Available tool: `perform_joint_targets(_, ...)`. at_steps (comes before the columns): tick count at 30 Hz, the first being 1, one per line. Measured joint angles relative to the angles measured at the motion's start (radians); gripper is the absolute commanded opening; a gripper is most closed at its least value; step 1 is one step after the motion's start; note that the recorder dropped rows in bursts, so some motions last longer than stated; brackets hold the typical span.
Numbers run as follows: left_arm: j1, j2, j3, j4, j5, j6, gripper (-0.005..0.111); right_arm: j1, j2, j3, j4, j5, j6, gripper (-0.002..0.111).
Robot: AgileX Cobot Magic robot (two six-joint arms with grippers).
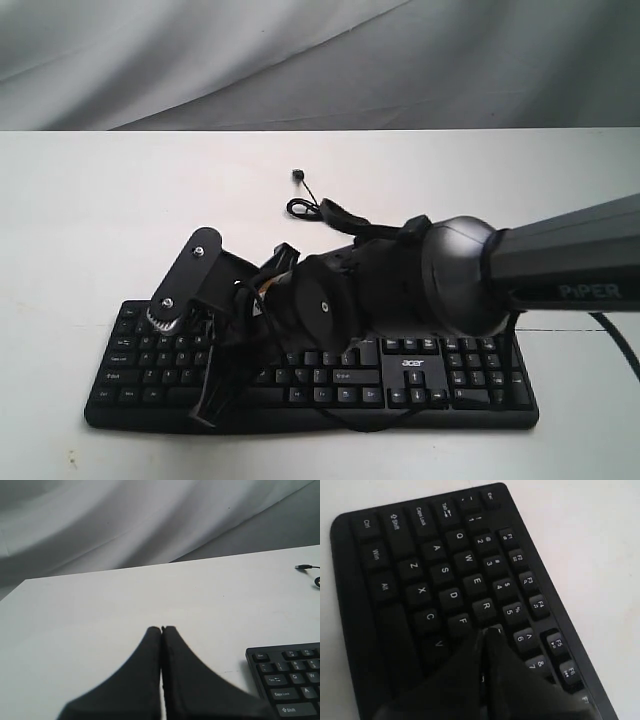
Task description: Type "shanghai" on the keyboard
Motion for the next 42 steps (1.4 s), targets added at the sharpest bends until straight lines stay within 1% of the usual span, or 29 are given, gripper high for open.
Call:
perform_joint_targets(11, 0.0, 0.0, 0.0, 0.0, 0.0, 0.0, 0.0, -0.013, 0.036, 0.007, 0.0, -0.025, 0.002, 0.0)
perform_joint_targets(42, 0.0, 0.0, 0.0, 0.0, 0.0, 0.0, 0.0, -0.029, 0.049, 0.007, 0.01, -0.004, 0.008, 0.0)
